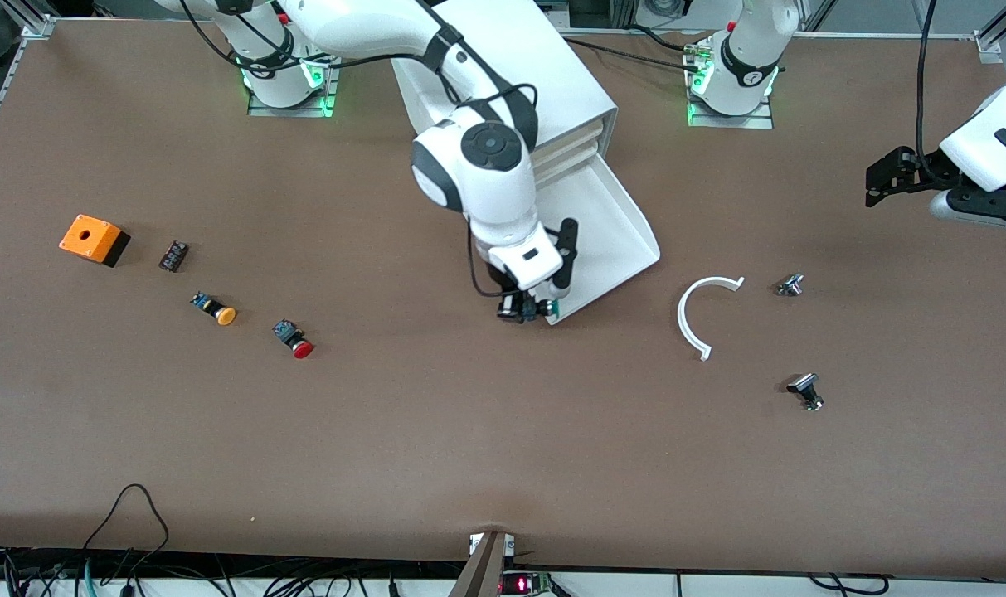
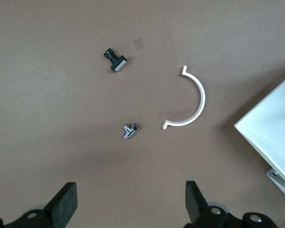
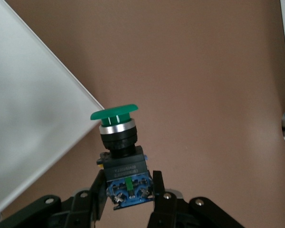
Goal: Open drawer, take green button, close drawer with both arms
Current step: 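Carry the green button with the right gripper beside the red button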
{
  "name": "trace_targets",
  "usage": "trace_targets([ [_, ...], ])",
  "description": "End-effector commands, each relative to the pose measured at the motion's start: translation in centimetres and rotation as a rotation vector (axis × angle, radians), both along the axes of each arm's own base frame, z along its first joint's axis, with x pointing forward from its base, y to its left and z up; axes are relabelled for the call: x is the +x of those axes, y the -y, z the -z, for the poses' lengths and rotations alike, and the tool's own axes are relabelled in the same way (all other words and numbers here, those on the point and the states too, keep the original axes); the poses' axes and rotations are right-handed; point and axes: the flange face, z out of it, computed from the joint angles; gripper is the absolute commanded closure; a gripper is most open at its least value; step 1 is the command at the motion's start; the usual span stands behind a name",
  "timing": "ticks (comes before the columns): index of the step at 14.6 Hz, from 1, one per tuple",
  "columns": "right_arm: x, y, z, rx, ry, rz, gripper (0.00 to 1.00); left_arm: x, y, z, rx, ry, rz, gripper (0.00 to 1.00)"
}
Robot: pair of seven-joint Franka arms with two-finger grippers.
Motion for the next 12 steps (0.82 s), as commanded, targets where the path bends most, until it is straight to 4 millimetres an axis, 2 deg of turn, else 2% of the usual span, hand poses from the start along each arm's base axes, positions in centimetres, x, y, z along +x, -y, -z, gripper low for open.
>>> trace_targets([
  [1,0.9,2.4,-0.1,-0.014,-0.029,0.054,0.71,0.4,-0.2,-0.6,-0.017,-0.009,-0.011,0.00],
  [4,4.6,7.8,1.7,-0.036,-0.030,0.209,0.71,0.3,-0.2,-0.6,-0.017,-0.010,-0.011,0.00],
  [6,6.3,11.0,3.6,-0.026,-0.067,0.330,0.71,0.2,-0.3,-0.5,-0.017,-0.023,-0.013,0.00],
  [9,9.5,17.5,5.1,-0.044,-0.094,0.414,0.71,0.2,0.1,-0.7,-0.015,-0.018,-0.005,0.00],
  [10,9.9,19.4,6.1,-0.054,-0.114,0.427,0.71,0.2,0.0,-0.8,-0.015,-0.017,-0.007,0.00],
  [12,9.6,21.7,8.8,-0.088,-0.161,0.447,0.71,0.2,-0.2,-0.7,-0.016,-0.018,-0.011,0.00],
])
